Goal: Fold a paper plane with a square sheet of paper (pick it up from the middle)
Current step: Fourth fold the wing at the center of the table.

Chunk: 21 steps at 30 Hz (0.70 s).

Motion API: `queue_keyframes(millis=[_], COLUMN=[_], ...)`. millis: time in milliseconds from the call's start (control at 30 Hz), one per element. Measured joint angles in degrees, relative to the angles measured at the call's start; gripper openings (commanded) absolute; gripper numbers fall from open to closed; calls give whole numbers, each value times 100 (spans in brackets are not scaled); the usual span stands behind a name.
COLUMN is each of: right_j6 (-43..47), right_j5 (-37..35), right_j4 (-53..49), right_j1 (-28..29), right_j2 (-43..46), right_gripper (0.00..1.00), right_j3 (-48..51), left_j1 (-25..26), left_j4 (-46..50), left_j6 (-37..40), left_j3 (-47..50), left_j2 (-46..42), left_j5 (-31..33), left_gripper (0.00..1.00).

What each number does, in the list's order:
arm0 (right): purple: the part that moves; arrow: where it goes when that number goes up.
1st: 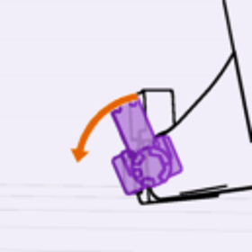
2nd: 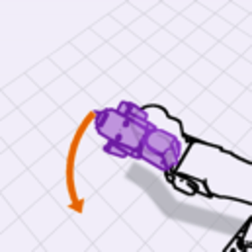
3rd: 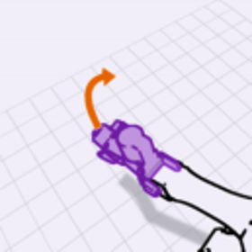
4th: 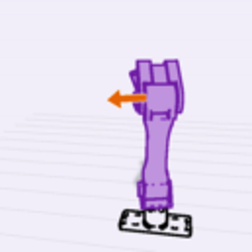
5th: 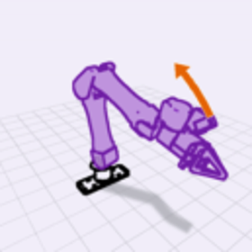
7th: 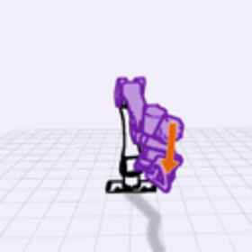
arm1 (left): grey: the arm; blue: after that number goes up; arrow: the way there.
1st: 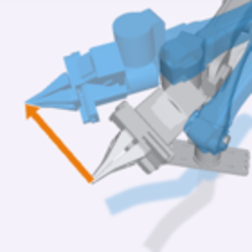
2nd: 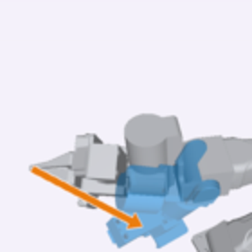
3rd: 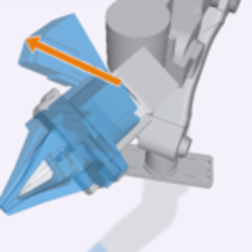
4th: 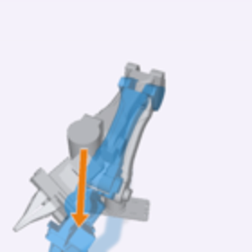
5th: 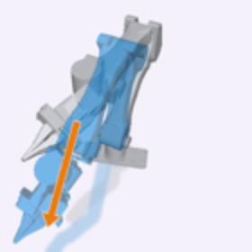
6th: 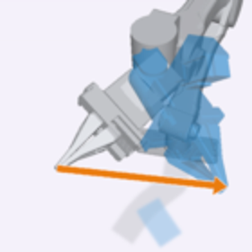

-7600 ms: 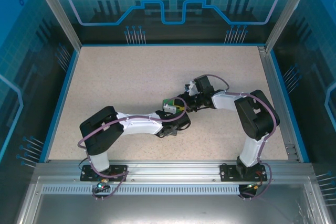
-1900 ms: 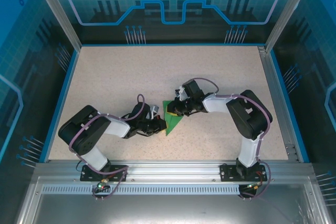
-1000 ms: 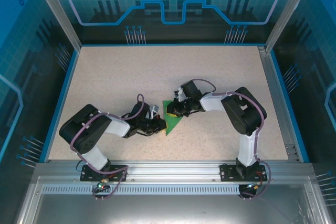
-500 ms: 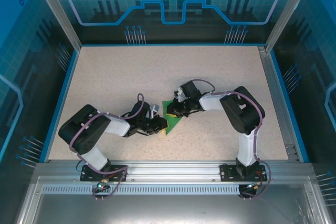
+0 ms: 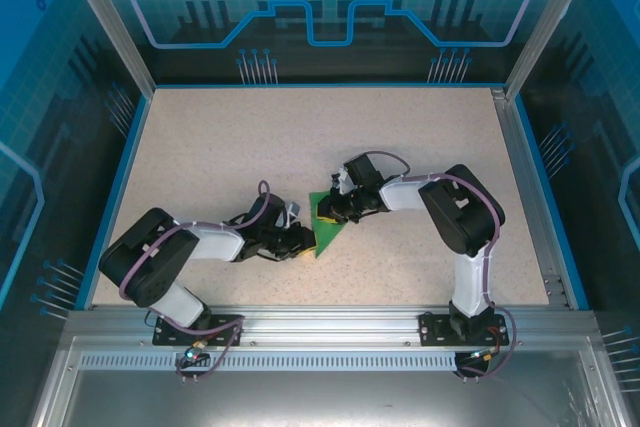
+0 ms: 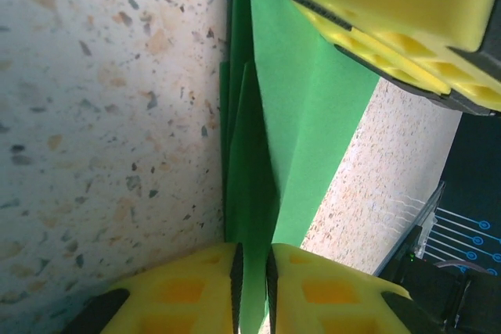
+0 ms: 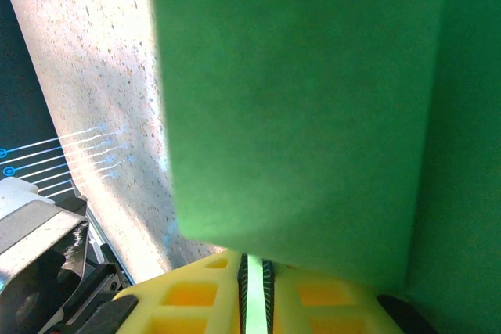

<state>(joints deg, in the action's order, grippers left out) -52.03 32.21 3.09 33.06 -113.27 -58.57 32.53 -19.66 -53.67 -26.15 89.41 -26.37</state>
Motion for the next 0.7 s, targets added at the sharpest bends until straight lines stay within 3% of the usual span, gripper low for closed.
queue_keyframes(millis=[333,700], right_j6=[39,105], right_j5=[0,0], right_j4=[-4,-2], right_j1=[0,-4], right_j2=[0,-11], right_gripper=[16,16], right_j3=[0,13], left_j1=[33,24], left_j4=[7,-28], left_j6=[22,146], left_j3=[-33,-179], left_j2=[39,407], left_j5=[-50,-376], left_gripper=[8,8])
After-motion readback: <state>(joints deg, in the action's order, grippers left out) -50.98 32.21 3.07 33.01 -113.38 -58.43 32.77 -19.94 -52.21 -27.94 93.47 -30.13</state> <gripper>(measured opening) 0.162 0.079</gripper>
